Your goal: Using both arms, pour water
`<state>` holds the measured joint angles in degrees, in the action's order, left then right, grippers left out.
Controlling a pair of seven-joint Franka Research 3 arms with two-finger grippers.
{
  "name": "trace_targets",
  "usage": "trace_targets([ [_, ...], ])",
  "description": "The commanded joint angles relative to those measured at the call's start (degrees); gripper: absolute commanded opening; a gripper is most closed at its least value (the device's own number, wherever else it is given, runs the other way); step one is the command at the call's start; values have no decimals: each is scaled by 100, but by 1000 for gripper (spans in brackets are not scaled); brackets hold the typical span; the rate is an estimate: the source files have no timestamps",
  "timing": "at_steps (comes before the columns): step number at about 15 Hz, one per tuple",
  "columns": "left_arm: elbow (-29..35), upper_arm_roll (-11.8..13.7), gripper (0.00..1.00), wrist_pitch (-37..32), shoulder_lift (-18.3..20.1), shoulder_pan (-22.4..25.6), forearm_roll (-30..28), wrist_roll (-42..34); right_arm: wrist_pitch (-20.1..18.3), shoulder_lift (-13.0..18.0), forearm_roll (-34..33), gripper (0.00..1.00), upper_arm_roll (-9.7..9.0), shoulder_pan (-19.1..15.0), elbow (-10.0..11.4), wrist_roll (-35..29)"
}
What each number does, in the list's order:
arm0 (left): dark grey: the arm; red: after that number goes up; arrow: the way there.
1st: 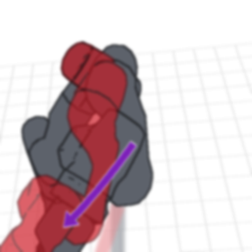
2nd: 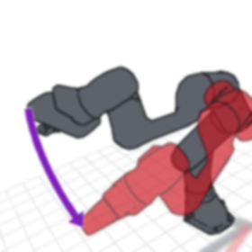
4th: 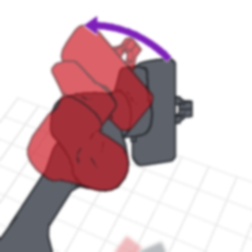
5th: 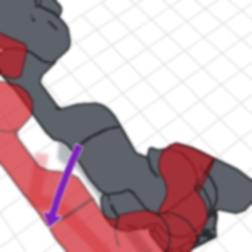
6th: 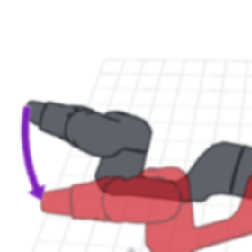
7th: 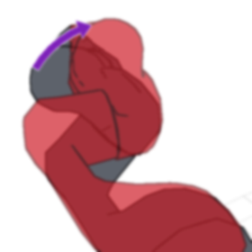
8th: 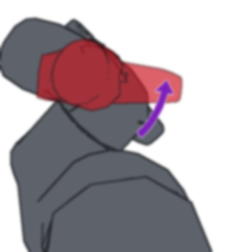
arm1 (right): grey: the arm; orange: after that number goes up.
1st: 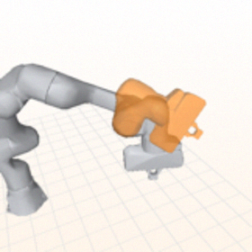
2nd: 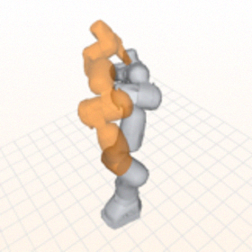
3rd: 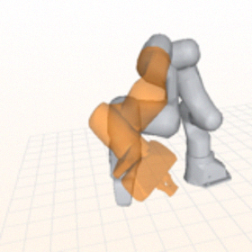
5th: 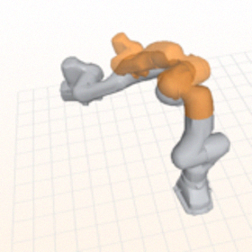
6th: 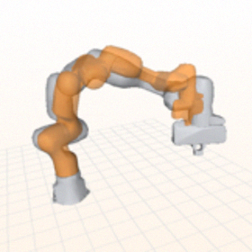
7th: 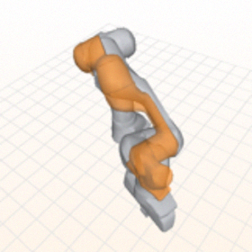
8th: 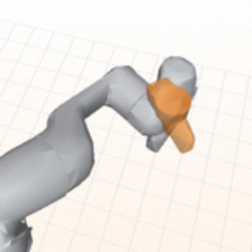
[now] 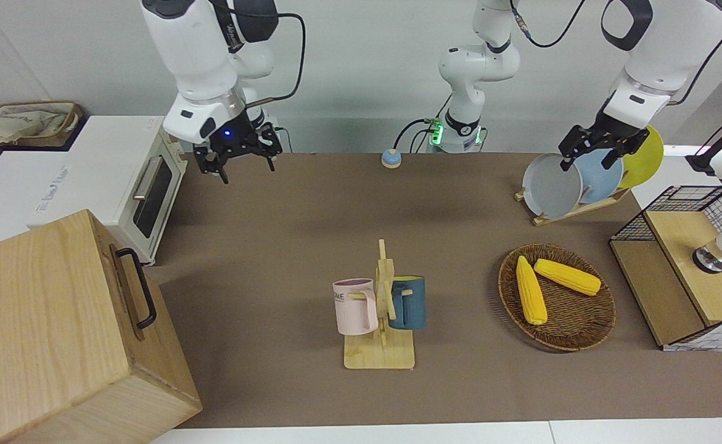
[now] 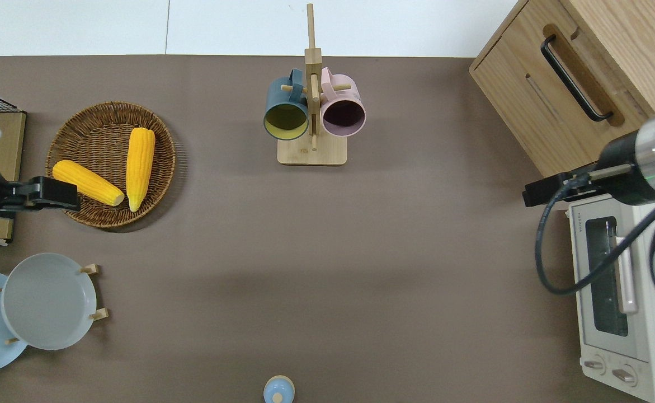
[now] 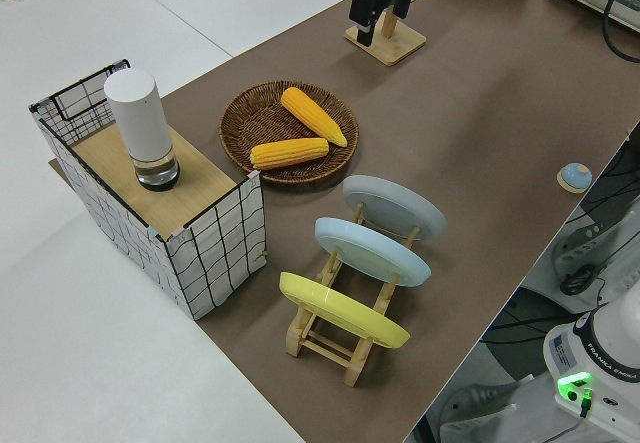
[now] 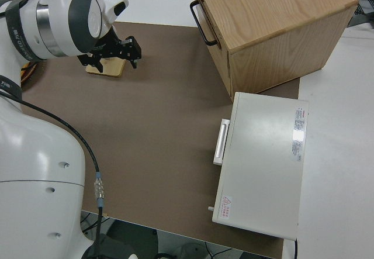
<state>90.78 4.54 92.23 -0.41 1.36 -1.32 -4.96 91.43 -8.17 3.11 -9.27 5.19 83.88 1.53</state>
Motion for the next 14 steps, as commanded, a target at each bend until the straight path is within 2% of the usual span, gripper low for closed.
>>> trace_targets([
  [1, -270, 266, 993, 75, -161, 241, 97, -847, 831, -403, -12, 983, 22, 499, 181, -529],
  [3, -315, 372, 987, 93, -231, 434, 97, -1277, 1262, -684, -21, 983, 22, 649, 181, -619],
  [8, -332, 372, 977, 435, -389, 1260, 35, -2437, 2447, -1361, -100, 985, 22, 843, 164, -619],
  [12, -473, 381, 941, 777, -618, 1735, -132, -3001, 3485, -1784, -468, 983, 22, 861, 120, -619],
  [14, -473, 381, 943, 1155, -715, 1946, -236, -3090, 3977, -1872, -670, 983, 22, 852, 93, -610],
])
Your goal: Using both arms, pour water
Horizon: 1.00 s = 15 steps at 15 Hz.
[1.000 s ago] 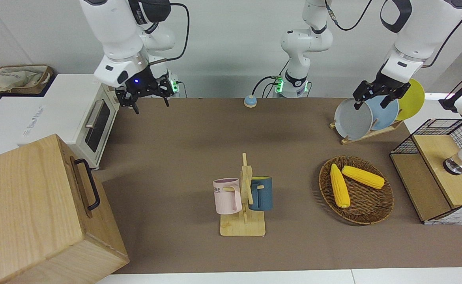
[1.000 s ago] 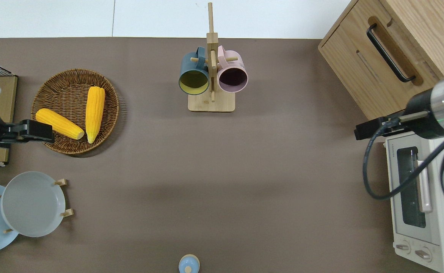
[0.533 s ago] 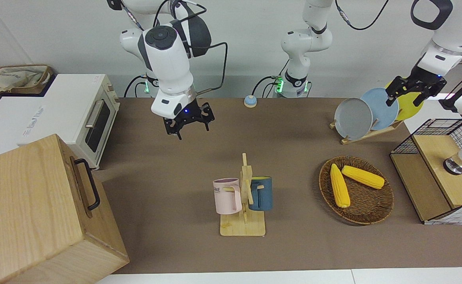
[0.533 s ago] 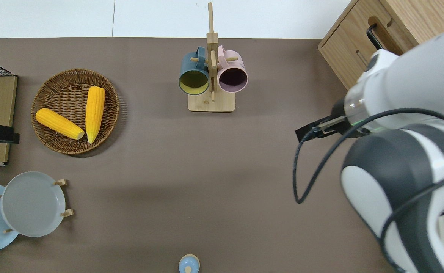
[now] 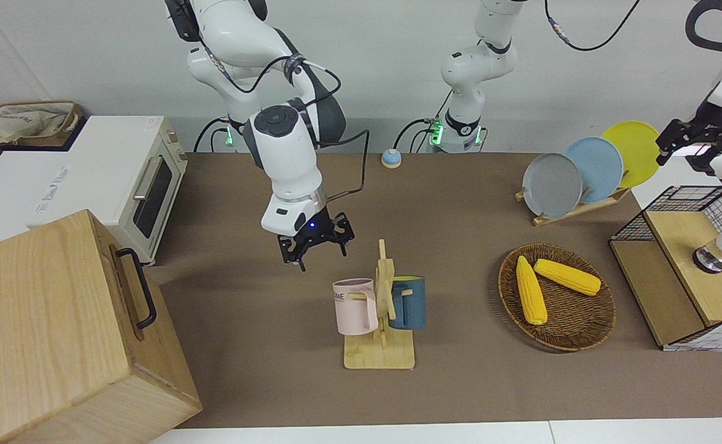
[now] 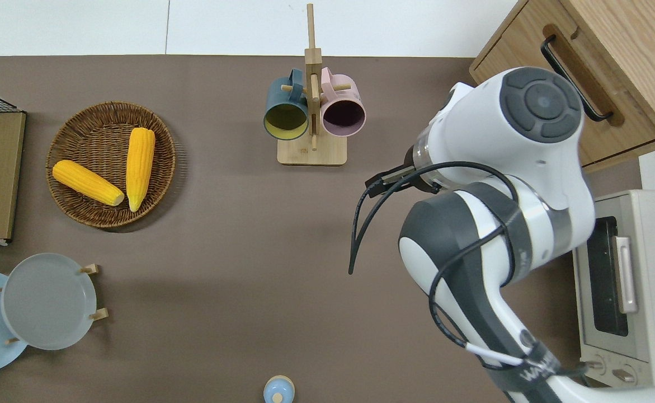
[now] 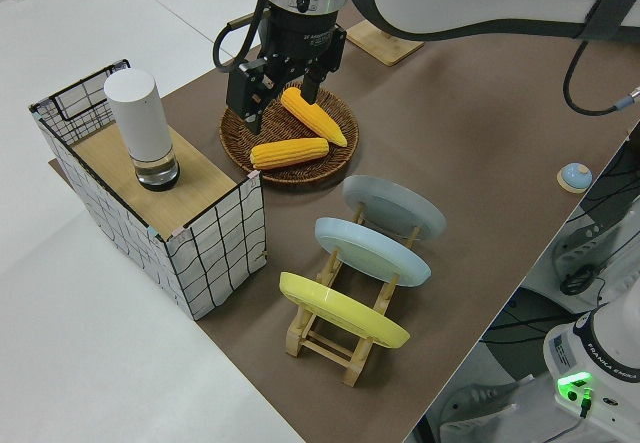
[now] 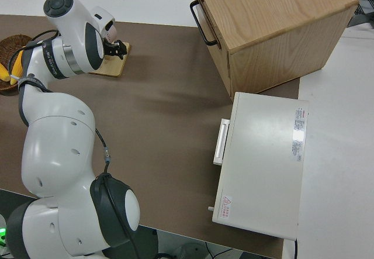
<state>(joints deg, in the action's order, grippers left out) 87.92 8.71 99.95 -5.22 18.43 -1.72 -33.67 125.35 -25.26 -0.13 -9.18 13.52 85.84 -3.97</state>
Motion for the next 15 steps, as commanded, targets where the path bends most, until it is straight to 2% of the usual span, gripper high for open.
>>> trace_targets([
  [1, -187, -45, 951, 576, -295, 345, -380, -271, 761, -190, -443, 983, 12, 10, -102, -34],
  [4, -179, -53, 985, 1121, -479, 609, -829, -491, 1139, -251, -742, 962, 12, 19, -102, -51],
  [7, -161, -45, 987, 1780, -646, 636, -1207, -597, 1483, -313, -778, 871, 12, 63, -111, -60],
  [11, -126, -54, 991, 2449, -901, 654, -1761, -623, 1519, -313, -813, 532, 12, 72, -111, -34],
  [14, -108, -62, 991, 2783, -1086, 671, -2147, -982, 1588, -313, -997, 185, 12, 80, -120, -34],
  [15, -65, -62, 991, 2871, -1138, 706, -2297, -1149, 1650, -313, -1006, 111, 12, 80, -111, -34],
])
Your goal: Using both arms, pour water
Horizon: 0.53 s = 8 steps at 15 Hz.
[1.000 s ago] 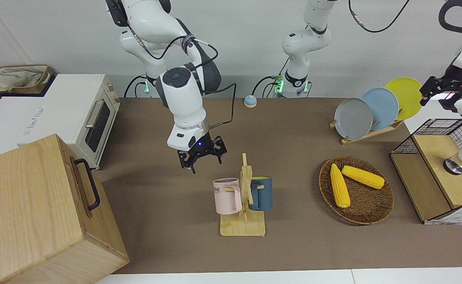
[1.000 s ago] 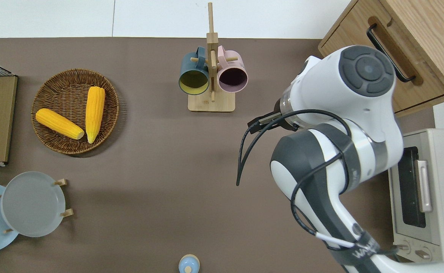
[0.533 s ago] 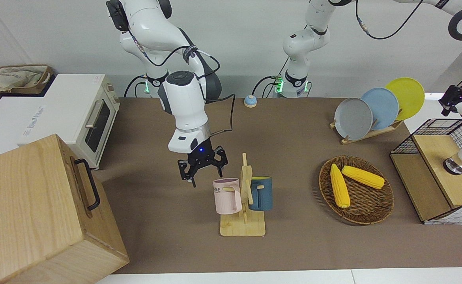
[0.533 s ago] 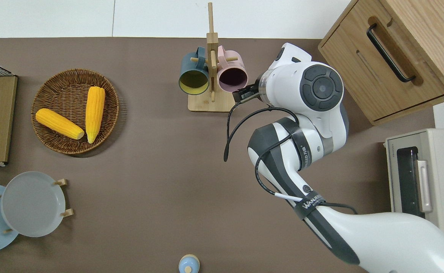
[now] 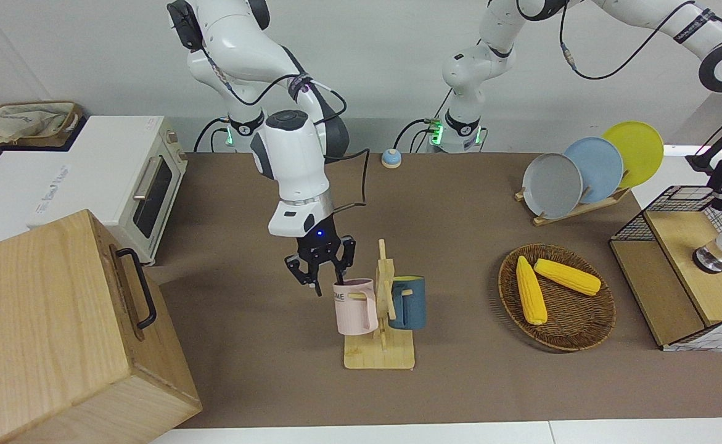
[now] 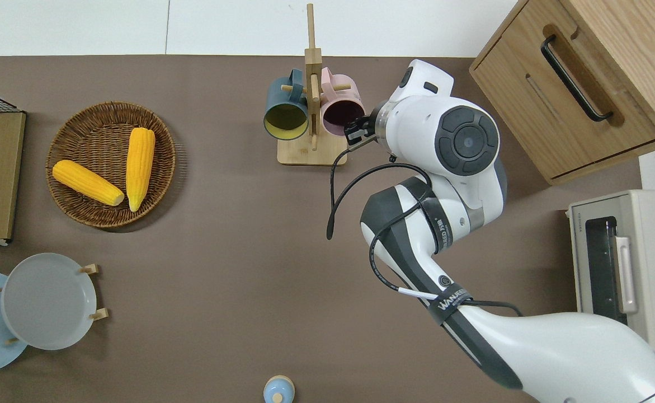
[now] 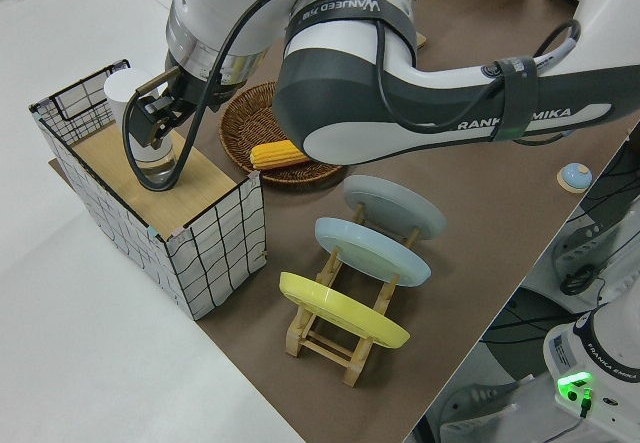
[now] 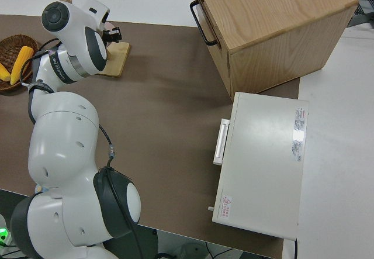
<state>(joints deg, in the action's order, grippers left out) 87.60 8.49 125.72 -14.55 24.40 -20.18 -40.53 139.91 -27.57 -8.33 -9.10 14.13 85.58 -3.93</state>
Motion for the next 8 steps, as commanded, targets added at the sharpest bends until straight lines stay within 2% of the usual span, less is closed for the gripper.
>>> trace_targets([
  [1, 28, -40, 991, 452, -241, 135, -609, -569, 246, -82, -187, 57, 5, 20, -94, -29],
  [8, 187, -49, 993, 1173, -540, 144, -1577, -1335, 265, -82, -178, 0, 5, 28, -94, -56],
])
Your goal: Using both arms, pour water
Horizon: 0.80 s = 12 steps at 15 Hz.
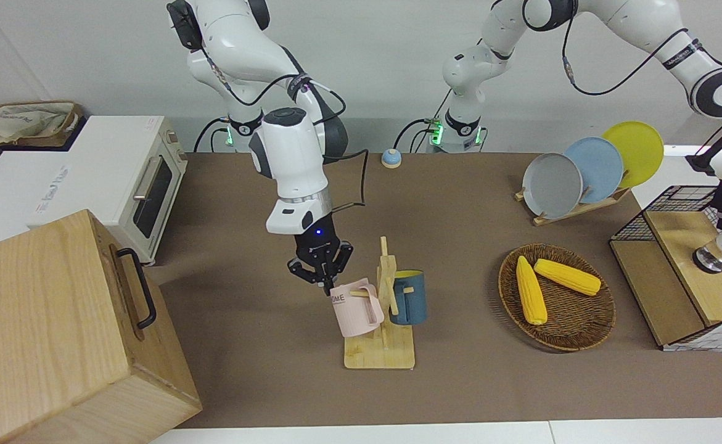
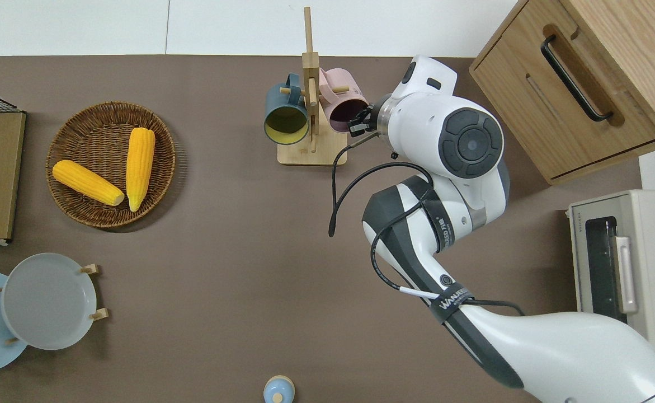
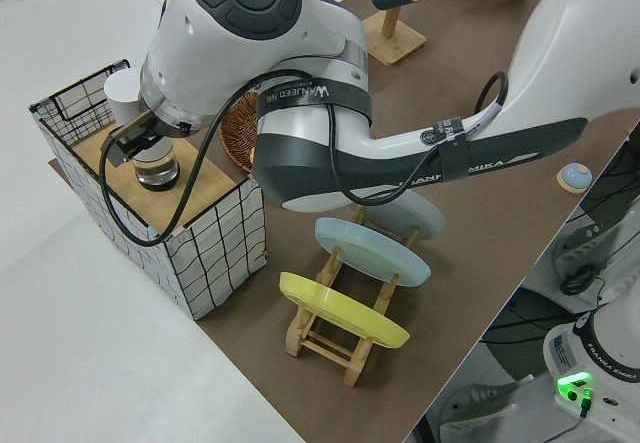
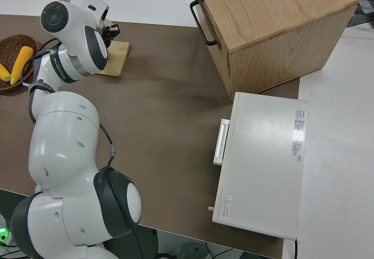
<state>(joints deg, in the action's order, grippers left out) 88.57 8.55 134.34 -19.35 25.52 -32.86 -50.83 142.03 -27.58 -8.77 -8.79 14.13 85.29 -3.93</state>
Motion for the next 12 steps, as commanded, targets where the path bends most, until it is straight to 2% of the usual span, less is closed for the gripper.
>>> trace_targets([
  [1, 133, -90, 993, 399, -86, 32, -308, -313, 53, -80, -134, 0, -26, 20, -65, -64],
  [6, 204, -152, 991, 549, -113, 32, -326, -480, -122, -63, 207, 0, -26, -59, -188, -99],
  [9, 204, -152, 960, 549, -113, 6, -326, -498, -683, -45, 490, 0, -8, 11, -416, -152],
  [10, 204, -152, 889, 549, -113, -12, -343, -498, -859, -45, 490, 0, -8, -7, -521, -230],
  [12, 204, -152, 566, 549, -113, -21, -405, -498, -1063, -19, 490, 0, -8, -85, -566, -345],
])
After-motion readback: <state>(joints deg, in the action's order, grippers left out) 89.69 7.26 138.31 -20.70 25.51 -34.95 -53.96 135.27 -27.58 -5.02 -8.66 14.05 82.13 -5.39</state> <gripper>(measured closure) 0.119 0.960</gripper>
